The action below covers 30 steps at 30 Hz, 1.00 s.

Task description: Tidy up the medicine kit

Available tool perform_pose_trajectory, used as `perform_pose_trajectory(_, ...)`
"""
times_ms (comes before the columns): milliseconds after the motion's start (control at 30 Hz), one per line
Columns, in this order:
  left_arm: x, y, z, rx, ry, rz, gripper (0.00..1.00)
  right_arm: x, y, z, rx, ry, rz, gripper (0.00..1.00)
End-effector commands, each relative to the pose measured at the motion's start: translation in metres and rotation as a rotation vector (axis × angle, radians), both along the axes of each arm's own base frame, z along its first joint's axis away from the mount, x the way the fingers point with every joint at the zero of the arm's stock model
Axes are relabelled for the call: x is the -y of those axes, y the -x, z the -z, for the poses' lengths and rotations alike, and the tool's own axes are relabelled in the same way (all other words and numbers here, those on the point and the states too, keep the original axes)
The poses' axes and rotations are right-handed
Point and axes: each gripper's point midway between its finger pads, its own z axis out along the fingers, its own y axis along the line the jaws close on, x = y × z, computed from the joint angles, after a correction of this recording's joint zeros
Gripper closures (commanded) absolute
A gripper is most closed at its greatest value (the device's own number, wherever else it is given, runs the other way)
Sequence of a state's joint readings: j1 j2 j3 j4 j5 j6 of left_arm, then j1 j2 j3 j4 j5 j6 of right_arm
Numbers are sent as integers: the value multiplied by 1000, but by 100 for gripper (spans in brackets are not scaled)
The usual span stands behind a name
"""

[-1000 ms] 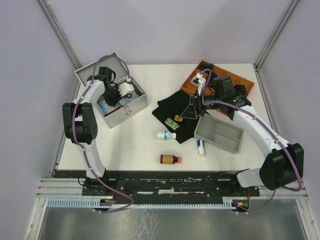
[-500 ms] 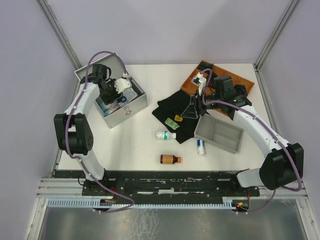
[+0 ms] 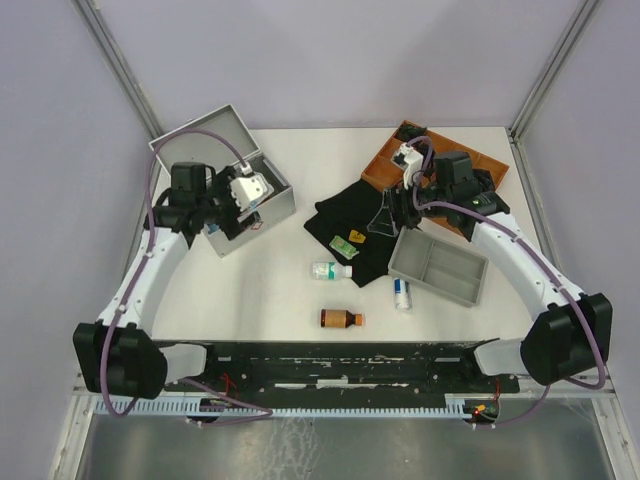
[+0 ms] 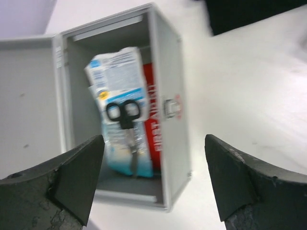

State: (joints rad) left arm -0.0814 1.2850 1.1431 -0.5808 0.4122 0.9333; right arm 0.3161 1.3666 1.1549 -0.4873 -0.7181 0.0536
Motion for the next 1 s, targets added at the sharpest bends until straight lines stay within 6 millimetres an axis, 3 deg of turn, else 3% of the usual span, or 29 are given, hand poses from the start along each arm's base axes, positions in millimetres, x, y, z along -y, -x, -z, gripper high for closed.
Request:
perform_pose_trajectory(0, 56, 37, -2, 2, 170, 148, 7, 25, -21, -25, 140, 55, 136, 16)
perform_pose_trajectory(133, 91, 71, 23, -12, 177, 242, 3, 39, -29, -30, 169, 81, 205, 0)
perform_pose_trajectory(233, 113, 88, 39, -39, 181, 307, 3, 48, -32, -35, 198, 96, 238, 0)
perform_pose_trajectory(433, 146, 105, 66, -79, 134, 392, 3, 60, -34, -42, 251, 126, 266, 0)
perform_pose_trajectory(567, 164, 101, 72, -69, 129, 401, 5, 65, -36, -40, 259, 144, 276, 0)
perform_pose_trajectory(767, 196, 75, 65, -83, 190, 379, 8, 65, -37, -33, 237, 146, 264, 2)
perform_pose_trajectory(967, 224, 62, 82, -93, 133, 559, 10, 68, -39, -32, 236, 154, 271, 3)
